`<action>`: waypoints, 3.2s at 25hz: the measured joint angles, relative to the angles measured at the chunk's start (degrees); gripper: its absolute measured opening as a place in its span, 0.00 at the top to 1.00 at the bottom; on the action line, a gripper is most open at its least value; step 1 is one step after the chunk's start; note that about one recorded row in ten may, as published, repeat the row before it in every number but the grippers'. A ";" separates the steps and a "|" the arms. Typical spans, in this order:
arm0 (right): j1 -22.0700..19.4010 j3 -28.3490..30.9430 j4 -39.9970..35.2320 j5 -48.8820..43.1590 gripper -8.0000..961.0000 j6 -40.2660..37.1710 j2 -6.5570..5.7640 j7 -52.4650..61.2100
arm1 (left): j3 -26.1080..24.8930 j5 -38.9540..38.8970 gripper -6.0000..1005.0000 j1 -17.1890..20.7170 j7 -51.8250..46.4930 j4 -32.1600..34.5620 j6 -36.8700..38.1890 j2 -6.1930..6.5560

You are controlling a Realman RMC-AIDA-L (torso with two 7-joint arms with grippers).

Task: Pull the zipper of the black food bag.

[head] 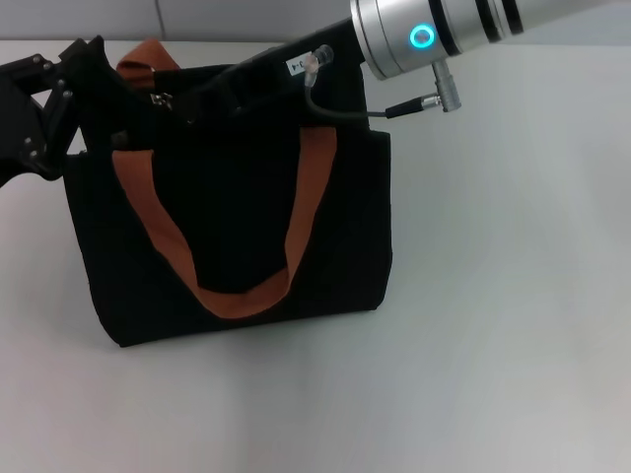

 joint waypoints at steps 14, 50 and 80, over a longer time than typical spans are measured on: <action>4.73 -0.06 -2.20 -11.59 0.99 -1.43 -0.07 10.27 | 0.16 0.06 0.89 0.11 0.23 -0.01 0.05 -0.49; -10.32 0.02 -23.30 -22.80 0.99 -4.34 -0.07 20.71 | -1.58 -0.10 0.86 0.37 0.24 -0.01 -1.45 -0.23; -20.18 6.34 -29.92 -13.84 0.92 -5.72 -0.05 14.75 | -2.37 -0.18 0.84 0.28 0.24 0.00 -2.77 -0.44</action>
